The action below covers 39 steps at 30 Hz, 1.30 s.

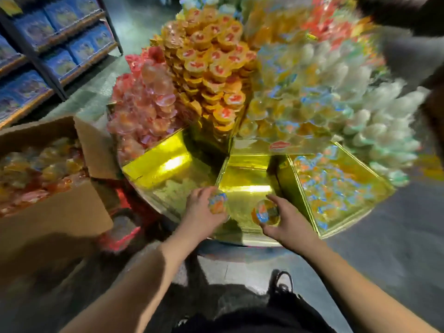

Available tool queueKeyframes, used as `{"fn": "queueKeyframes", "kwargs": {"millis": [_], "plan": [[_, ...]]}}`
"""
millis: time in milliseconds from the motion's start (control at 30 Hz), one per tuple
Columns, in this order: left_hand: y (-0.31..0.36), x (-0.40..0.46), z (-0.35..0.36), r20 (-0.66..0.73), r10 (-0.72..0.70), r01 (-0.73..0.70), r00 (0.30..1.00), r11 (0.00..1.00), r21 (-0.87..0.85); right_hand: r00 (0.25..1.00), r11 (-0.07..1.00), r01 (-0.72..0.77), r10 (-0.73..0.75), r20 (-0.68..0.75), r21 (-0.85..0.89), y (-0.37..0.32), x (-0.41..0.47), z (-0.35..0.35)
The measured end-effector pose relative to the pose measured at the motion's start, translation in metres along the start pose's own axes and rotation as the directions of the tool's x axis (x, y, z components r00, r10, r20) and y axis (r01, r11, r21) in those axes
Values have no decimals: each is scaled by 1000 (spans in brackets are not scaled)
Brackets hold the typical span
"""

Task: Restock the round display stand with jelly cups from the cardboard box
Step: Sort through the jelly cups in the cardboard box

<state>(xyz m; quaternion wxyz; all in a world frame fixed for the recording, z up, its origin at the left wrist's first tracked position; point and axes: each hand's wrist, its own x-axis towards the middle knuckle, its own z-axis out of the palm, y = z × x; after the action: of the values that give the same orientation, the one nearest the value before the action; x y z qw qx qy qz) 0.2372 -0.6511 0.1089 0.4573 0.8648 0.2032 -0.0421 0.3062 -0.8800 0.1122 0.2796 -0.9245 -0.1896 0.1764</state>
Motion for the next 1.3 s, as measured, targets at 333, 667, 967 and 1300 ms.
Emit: {"fn": "queueKeyframes", "kwargs": {"millis": [333,667,967,1300], "plan": [[143,64,196,84,126,-133,988,987,91,994,995,-104,104,15,4,206,17,-123],[227,145,336,30,151,-154,988,971,184,989,990,-141,142,37,-23,349,97,-212],[238,210,390,54,93,-107,994,798,592,991,992,-122,123,52,-35,375,182,-210],[222,240,422,83,113,-134,990,592,795,991,993,-42,55,122,-106,387,225,-193]]}}
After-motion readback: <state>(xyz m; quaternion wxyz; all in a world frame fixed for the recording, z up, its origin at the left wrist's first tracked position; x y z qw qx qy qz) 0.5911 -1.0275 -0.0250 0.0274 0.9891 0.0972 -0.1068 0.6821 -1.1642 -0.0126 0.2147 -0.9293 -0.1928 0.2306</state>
